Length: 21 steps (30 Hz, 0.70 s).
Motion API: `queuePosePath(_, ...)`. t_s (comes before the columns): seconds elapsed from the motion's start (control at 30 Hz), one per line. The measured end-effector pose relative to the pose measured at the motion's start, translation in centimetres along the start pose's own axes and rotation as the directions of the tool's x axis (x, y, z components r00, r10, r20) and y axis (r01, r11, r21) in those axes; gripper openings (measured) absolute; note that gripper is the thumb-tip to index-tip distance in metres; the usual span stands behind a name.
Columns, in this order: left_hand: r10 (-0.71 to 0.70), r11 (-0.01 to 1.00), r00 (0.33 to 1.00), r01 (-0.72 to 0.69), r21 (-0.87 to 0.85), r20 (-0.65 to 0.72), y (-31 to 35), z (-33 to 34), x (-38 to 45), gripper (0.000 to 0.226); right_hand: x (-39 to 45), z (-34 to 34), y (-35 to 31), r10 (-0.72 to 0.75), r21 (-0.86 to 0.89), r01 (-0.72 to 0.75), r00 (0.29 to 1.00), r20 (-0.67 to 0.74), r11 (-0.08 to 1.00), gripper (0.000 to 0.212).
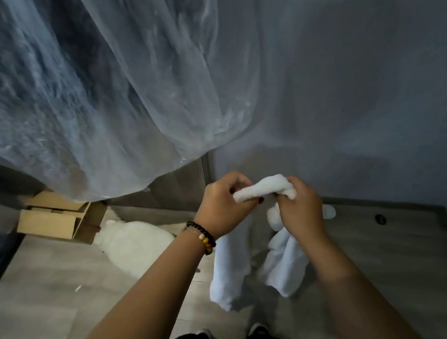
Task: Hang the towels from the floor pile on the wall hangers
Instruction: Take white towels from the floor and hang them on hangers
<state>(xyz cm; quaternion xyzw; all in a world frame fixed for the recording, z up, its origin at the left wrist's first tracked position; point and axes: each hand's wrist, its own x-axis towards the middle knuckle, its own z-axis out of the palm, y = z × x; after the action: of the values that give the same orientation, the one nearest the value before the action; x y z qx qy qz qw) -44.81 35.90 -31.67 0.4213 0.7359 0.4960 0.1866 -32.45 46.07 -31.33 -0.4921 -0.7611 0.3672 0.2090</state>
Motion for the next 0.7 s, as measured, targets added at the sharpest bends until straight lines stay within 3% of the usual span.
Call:
queuePosePath(0.1, -0.043, 0.999, 0.998, 0.044, 0.015, -0.046, 3.3, -1.9, -2.5, 0.026, -1.6, -3.7, -4.4, -0.036, -0.049, 0.034, 0.999, -0.024, 0.998, 0.019)
queuePosePath(0.3, -0.105, 0.989, 0.979, 0.085, -0.120, -0.176, 7.7, -3.9, -8.5, 0.029, -5.3, -7.9, -12.1, -0.121, -0.052, 0.118, 0.991, -0.050, 0.992, 0.017)
queuePosePath(0.43, -0.059, 0.995, 0.992, 0.050, -0.082, -0.107, 8.2, -6.3, -11.2, 0.011, -8.1, -10.7, -16.1, -0.110, -0.004, 0.111, 0.984, -0.141, 0.994, 0.019)
queuePosePath(0.53, -0.054, 0.999, 0.998, 0.054, 0.000, -0.030, 7.8, -8.2, -13.1, 0.017, -10.0, -13.6, -18.3, -0.133, -0.011, 0.135, 0.957, -0.258, 0.991, 0.017)
queuePosePath(0.7, -0.012, 0.990, 0.989, -0.009, -0.139, -0.147, 9.4, -10.2, -15.7, 0.014, -13.8, -17.7, -19.5, -0.163, -0.001, 0.176, 0.906, -0.392, 0.984, 0.018)
